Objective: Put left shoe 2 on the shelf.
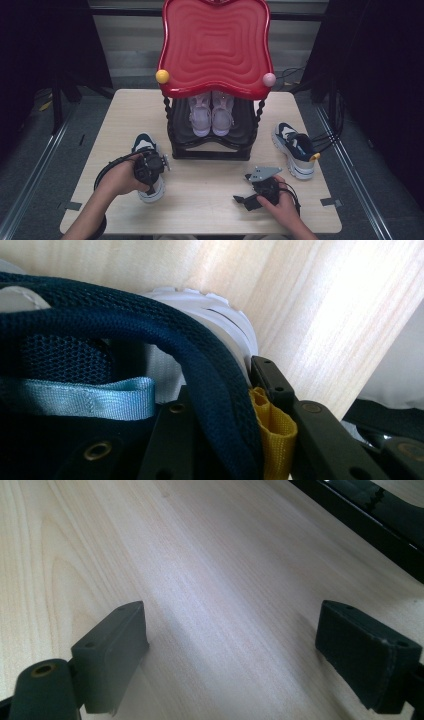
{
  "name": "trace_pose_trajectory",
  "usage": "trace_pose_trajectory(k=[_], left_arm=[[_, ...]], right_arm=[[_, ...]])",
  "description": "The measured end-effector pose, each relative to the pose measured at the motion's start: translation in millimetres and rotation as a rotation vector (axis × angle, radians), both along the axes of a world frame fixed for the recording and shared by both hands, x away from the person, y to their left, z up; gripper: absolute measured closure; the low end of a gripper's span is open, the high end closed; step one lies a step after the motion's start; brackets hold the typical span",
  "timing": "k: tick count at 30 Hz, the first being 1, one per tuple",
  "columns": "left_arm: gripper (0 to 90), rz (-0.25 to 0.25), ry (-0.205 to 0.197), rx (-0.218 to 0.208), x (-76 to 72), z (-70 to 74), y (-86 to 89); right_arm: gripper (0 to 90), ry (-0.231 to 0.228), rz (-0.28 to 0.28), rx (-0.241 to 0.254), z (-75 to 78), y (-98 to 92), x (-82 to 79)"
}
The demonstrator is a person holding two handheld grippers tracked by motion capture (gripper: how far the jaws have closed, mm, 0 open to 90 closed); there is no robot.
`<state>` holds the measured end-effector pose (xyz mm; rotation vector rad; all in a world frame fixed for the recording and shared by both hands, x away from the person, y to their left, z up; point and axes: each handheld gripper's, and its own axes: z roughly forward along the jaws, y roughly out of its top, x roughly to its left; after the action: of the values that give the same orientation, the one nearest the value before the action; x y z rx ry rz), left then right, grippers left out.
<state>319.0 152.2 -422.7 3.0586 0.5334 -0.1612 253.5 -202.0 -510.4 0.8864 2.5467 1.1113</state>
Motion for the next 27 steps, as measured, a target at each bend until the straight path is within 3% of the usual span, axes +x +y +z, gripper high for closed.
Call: trace_pose_trajectory(k=[6,22,27], left_arm=[[73.1,0.002,-0.018,0.004,2.9,12.5,2.2],[73.0,0.003,-0.019,0.017,8.5,57.2,4.7],[73.1,0.000,-0.015,-0.005,10.2,74.7,5.5]], right_arm=[[12.5,0.001,-0.002,0.002,0.1,0.1,-0.1],[12.6,-0.001,-0.001,0.002,0.1,0.1,0.1],[12.6,-0.001,-0.001,0.002,0.1,0.1,0.0]])
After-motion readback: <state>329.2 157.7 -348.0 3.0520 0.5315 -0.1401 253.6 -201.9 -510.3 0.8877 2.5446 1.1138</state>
